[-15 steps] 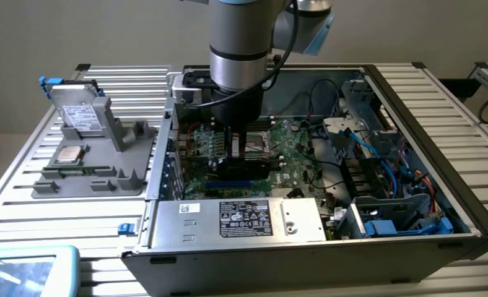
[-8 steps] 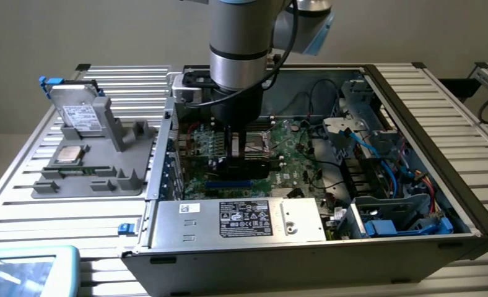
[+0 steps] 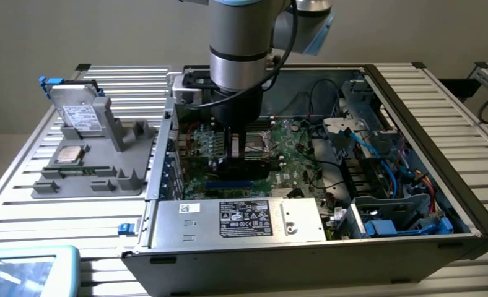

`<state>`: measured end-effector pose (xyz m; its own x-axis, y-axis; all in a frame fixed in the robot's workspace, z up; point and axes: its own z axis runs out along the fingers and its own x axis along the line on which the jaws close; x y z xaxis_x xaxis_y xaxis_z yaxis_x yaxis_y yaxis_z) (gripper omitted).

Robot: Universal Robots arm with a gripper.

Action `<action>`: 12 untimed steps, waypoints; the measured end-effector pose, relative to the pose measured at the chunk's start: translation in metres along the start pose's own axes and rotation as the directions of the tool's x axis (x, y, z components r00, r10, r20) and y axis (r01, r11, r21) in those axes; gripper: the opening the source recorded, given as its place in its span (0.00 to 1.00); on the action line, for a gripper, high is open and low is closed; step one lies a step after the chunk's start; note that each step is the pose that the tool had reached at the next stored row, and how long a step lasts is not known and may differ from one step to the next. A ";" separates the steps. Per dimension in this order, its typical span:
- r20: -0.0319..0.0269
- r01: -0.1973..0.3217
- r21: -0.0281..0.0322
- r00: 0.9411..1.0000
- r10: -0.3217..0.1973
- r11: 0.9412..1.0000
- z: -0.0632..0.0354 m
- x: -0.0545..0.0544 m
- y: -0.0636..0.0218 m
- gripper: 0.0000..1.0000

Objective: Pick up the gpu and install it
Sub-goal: 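Insert the gpu into the slot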

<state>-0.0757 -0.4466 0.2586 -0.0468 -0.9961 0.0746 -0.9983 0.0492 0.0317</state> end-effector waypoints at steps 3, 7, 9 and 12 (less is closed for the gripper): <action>0.000 0.000 0.000 1.000 0.000 1.000 0.0009 0.000 0.0000 0.27; 0.000 0.000 -0.001 1.000 0.000 1.000 0.0012 0.000 0.0015 0.27; 0.000 0.000 0.000 1.000 0.000 1.000 0.0013 0.000 0.0015 0.27; 0.000 0.000 0.000 1.000 0.000 1.000 0.0014 0.000 0.0015 0.27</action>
<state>-0.0773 -0.4465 0.2573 -0.0467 -0.9961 0.0746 -0.9983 0.0492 0.0321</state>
